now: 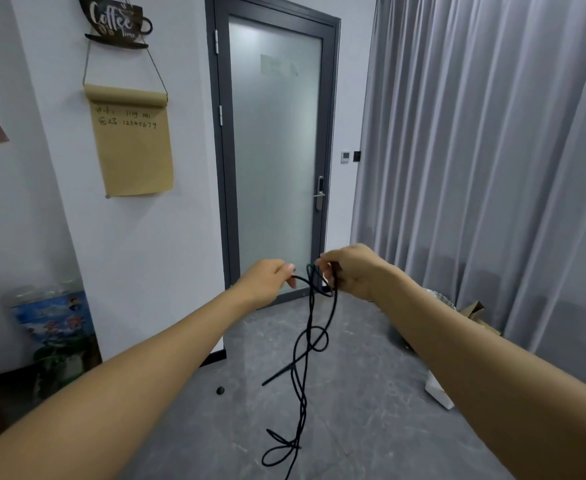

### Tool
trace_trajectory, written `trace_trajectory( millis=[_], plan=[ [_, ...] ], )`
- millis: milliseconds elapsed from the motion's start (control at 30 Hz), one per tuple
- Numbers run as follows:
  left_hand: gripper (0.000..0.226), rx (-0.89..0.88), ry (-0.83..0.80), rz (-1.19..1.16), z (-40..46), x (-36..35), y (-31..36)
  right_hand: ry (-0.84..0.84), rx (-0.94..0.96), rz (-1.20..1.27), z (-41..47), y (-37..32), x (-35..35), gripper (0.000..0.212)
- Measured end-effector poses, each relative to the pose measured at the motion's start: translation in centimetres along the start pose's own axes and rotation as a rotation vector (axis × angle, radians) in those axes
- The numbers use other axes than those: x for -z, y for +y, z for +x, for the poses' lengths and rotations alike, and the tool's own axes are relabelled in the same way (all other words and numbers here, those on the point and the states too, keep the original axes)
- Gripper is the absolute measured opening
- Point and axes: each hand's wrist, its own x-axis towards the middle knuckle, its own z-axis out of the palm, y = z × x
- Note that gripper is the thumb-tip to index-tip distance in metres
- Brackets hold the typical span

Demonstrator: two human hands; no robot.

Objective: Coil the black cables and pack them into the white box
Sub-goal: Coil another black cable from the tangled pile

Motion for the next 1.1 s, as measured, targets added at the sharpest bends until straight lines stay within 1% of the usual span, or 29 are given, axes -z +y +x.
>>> trace_trajectory(
  millis=[33,67,133,167,233,300,367,433,533,633,733,867,1033,1100],
  plan=[
    [0.042,-0.014,-0.041,-0.002,-0.3,-0.3,0.5,-0.02,0.028,0.008,-0.3,-0.6,-0.5,0.012],
    [0.047,-0.017,-0.075,-0.056,-0.7,-0.6,1.2,-0.038,0.062,0.024,-0.5,-1.0,-0.9,0.008],
    [0.058,-0.008,-0.123,-0.238,-1.3,-1.0,2.1,-0.053,0.136,0.043,-0.7,-1.6,-1.6,0.005],
    [0.061,0.002,-0.137,-0.311,-1.4,-1.1,2.5,-0.041,0.175,-0.001,-0.6,-1.8,-1.8,0.006],
    [0.063,0.004,-0.149,-0.408,-1.7,-1.0,3.1,-0.023,0.261,-0.237,-0.3,-1.7,-1.8,0.013],
    [0.059,0.008,-0.128,-0.506,-1.5,-0.8,2.9,-0.078,0.325,-0.475,-0.3,-1.3,-1.7,0.024],
    [0.051,0.024,-0.074,-0.586,-1.1,-0.6,2.4,-0.148,0.366,-0.557,-0.6,-0.8,-1.4,0.029],
    [0.043,0.066,-0.003,-0.604,-0.9,-0.5,1.7,-0.217,0.393,-0.599,-1.1,-0.3,-0.8,0.031],
    [0.042,0.141,0.089,-0.618,-0.6,0.0,0.8,-0.31,0.399,-0.659,-1.1,0.9,0.3,0.031],
    [0.043,0.114,0.069,-0.424,-0.2,0.5,0.5,-0.32,0.363,-0.49,-0.6,1.7,0.8,0.034],
    [0.04,0.103,0.086,-0.194,0.0,0.8,-0.1,-0.23,0.281,-0.304,-0.7,1.4,1.7,0.035],
    [0.028,0.129,0.144,-0.077,0.2,1.5,-1.7,-0.007,0.213,-0.159,-0.3,1.0,4.3,0.035],
    [0.025,0.07,0.13,-0.06,0.1,1.3,-1.1,0.298,0.149,-0.069,0.8,1.6,5.6,0.036],
    [0.024,0.03,0.125,-0.079,-0.2,1.2,-0.8,0.377,0.15,-0.134,1.0,1.7,5.9,0.037]
  ],
)
